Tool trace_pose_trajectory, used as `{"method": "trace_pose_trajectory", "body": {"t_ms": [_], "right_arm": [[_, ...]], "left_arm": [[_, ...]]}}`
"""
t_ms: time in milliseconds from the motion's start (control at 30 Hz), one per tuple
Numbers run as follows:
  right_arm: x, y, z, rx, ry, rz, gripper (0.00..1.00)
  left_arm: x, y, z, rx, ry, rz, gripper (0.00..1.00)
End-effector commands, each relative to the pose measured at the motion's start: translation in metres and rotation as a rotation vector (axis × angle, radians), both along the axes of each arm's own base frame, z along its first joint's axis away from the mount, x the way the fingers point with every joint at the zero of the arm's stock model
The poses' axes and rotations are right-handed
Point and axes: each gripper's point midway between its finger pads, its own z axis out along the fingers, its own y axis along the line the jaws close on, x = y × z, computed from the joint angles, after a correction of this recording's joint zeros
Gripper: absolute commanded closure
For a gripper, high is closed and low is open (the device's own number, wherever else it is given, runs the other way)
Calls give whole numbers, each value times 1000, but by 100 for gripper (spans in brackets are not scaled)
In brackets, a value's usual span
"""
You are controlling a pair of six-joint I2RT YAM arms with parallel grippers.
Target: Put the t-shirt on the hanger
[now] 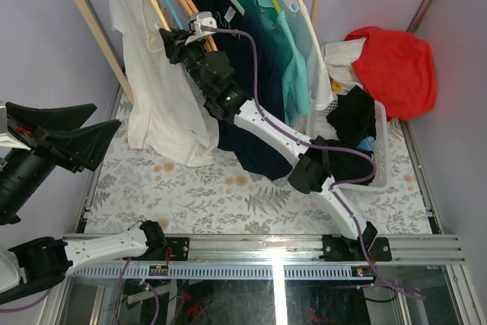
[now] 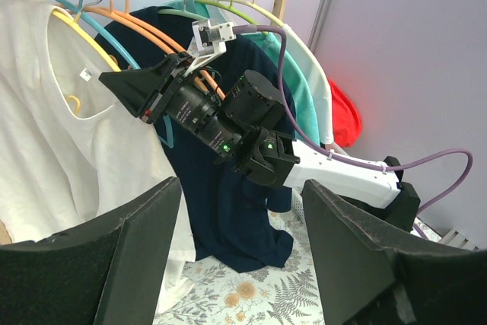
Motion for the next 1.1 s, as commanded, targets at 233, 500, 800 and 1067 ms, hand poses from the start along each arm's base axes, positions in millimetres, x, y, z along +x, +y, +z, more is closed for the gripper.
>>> {"method": "trace_pose_trajectory", "body": {"t_ms": [233,500,800,1067], "right_arm": [[-15,-28,68,218,-114,42,100],[-8,-18,47,154,-87,41,100],[-20,-16,53,100,-81,91,65],[-55,-35,95,63,-84,171,41]], "left_arm": [[5,-6,-2,7,12,10,35],[9,-16,-4,22,14,-1,35],[12,-16,-5,25,19,12,35],[12,-12,-3,2,31,28,35]]}}
